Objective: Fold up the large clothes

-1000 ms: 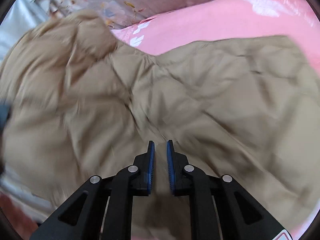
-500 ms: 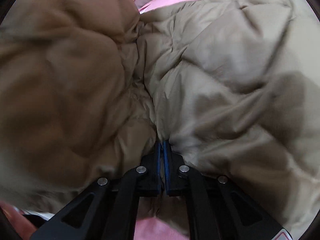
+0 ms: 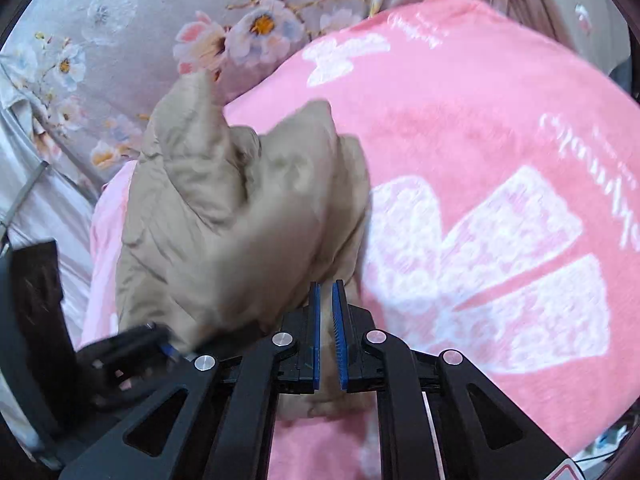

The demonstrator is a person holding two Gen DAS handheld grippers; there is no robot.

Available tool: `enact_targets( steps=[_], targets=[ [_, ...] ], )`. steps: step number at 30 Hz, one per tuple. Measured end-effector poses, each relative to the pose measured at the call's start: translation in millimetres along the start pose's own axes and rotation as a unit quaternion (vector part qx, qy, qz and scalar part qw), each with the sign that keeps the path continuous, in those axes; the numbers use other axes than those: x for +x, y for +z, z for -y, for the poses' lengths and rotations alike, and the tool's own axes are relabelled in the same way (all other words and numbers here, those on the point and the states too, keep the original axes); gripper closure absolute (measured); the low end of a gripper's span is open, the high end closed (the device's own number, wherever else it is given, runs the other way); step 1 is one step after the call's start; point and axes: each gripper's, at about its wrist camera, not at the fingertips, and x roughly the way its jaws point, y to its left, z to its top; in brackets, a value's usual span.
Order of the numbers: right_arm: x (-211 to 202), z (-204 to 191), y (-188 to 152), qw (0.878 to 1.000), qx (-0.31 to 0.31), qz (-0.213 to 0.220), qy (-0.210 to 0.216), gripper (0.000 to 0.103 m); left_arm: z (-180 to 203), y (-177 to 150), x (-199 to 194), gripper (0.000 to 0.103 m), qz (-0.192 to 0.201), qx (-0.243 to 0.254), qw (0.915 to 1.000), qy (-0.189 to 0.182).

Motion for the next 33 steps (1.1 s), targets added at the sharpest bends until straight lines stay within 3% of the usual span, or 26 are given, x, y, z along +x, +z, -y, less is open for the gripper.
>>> enact_targets(
  steps=[4, 5, 6, 7, 8, 9, 12, 15, 17, 18, 20, 24, 26, 28, 30, 33],
  targets=[
    [10, -13, 28, 1.0, -0.011, 0.027, 0.006, 0.09, 2, 3, -7, 0.086, -0.008, -0.004, 0.9999, -0.008],
    [5, -16, 35, 0.999, -0.013, 0.037, 0.008, 0.082, 1, 6, -20, 0.082, -0.002, -0.01, 0.9998, -0.018],
    [2, -21, 38, 0.999, -0.013, 0.044, 0.009, 0.063, 0, 9, -33, 0.073, 0.006, -0.011, 0.9996, -0.027],
    [1, -21, 47, 0.998, -0.009, 0.054, 0.011, 0.056, -1, 12, -51, 0.065, 0.023, -0.012, 0.999, -0.037],
    [-5, -24, 55, 0.998, -0.003, 0.067, 0.02, 0.049, -2, 14, -70, 0.044, 0.047, -0.013, 0.9979, -0.044],
    [-7, -28, 62, 0.997, 0.0, 0.073, 0.031, 0.049, -7, 18, -100, 0.026, 0.085, -0.017, 0.9949, -0.052],
    [-12, -48, 87, 0.994, 0.004, 0.083, 0.072, 0.049, -25, 31, -155, 0.019, 0.15, -0.036, 0.9861, -0.062],
    [-10, -73, 107, 0.992, -0.006, 0.085, 0.098, 0.045, -51, 49, -184, 0.019, 0.193, -0.065, 0.9791, -0.001],
    [3, -93, 129, 0.992, -0.009, 0.075, 0.104, 0.045, -81, 62, -188, 0.019, 0.203, -0.104, 0.9717, 0.064],
    [13, -101, 137, 0.992, -0.006, 0.065, 0.108, 0.045, -87, 68, -186, 0.019, 0.203, -0.114, 0.9693, 0.078],
    [33, -111, 152, 0.993, 0.009, 0.044, 0.107, 0.045, -116, 80, -178, 0.019, 0.191, -0.147, 0.962, 0.129],
    [67, -123, 175, 0.997, 0.025, 0.019, 0.072, 0.045, -145, 90, -169, 0.019, 0.174, -0.163, 0.9549, 0.177],
    [89, -125, 179, 0.997, 0.033, -0.014, 0.065, 0.045, -153, 94, -162, 0.019, 0.169, -0.17, 0.9518, 0.192],
    [107, -122, 176, 0.996, 0.043, -0.048, 0.067, 0.055, -157, 99, -155, 0.019, 0.165, -0.171, 0.9516, 0.195],
    [113, -119, 170, 0.996, 0.035, -0.057, 0.064, 0.086, -158, 107, -145, 0.019, 0.16, -0.175, 0.952, 0.194],
    [96, -106, 162, 0.996, 0.03, -0.031, 0.077, 0.092, -160, 115, -131, 0.019, 0.15, -0.178, 0.9543, 0.188]
  ],
)
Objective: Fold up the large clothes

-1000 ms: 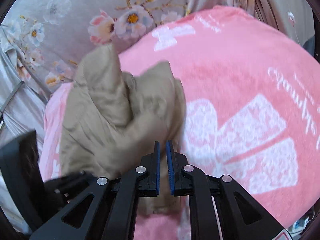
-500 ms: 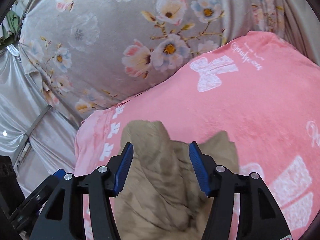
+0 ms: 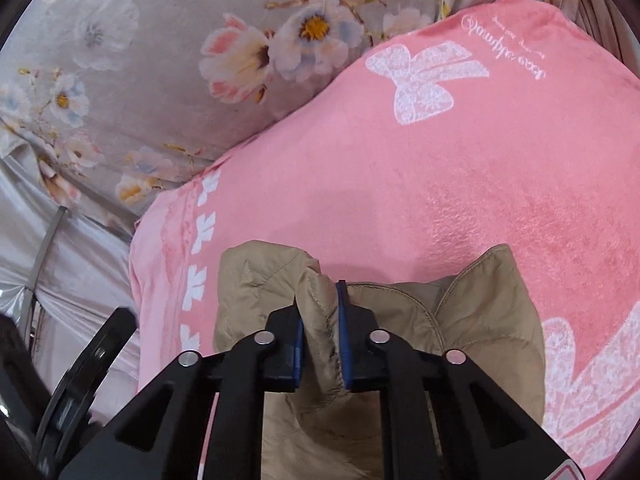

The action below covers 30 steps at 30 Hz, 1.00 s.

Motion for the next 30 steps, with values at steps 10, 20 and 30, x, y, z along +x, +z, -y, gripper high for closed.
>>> enact_targets(
  steps=[10, 20, 30],
  targets=[
    [-35, 69, -44, 0.994, -0.009, 0.096, -0.051, 0.092, 57, -32, 54, 0.02, -0.052, 0.035, 0.998, -0.012],
    [2, 93, -66, 0.989, -0.041, 0.109, -0.093, 0.092, 83, -64, 98, 0.02, -0.076, 0.049, 0.9958, 0.015],
    [32, 107, -69, 0.99, -0.039, 0.097, -0.092, 0.091, 86, -75, 119, 0.015, -0.075, 0.058, 0.9949, 0.034]
  ],
)
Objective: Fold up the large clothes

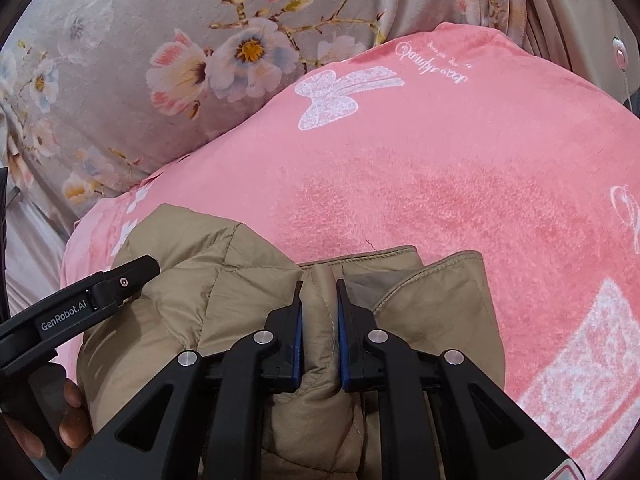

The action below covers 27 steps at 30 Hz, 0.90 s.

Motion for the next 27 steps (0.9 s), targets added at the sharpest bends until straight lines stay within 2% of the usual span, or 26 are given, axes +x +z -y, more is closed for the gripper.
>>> enact_targets(
  steps=[12, 27],
  targets=[
    [28, 12, -1, 0.999, 0.015, -0.03, 0.019, 0.091, 9, -8, 22, 0.006, 0.007, 0.011, 0.9998, 0.018],
    [38, 13, -2, 0.999, 0.011, -0.039, 0.018, 0.092, 15, -15, 36, 0.005, 0.028, 0.021, 0.9985, 0.042]
  ],
)
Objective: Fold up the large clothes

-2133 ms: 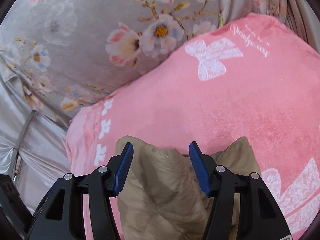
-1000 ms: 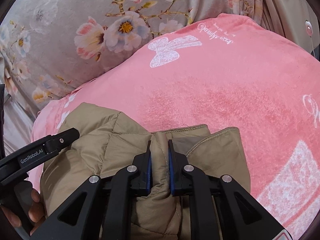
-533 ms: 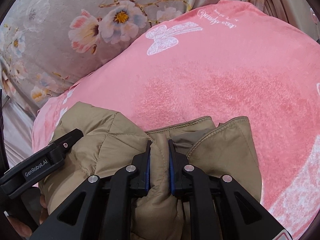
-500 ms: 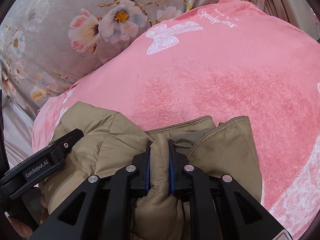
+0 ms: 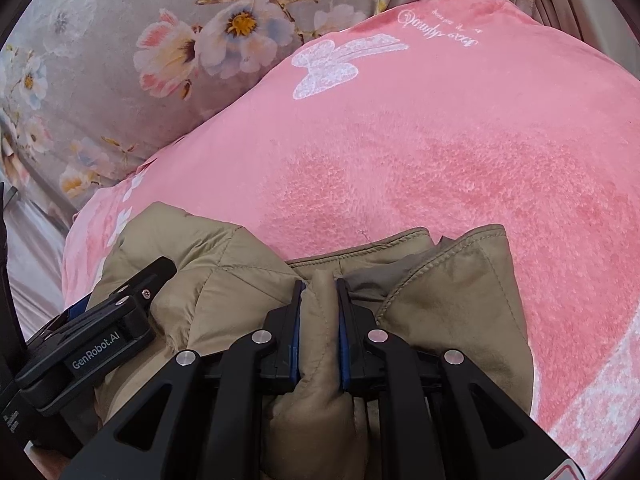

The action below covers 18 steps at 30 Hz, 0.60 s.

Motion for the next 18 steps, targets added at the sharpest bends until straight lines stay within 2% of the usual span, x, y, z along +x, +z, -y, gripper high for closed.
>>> enact_targets(
  steps=[18],
  targets=[
    [7.0, -2.5, 0.5, 1.0, -0.006, -0.004, -0.011, 0.094, 6.5, -0.7, 5.7, 0.005, -0.001, 0.016, 0.9996, 0.021]
  ],
)
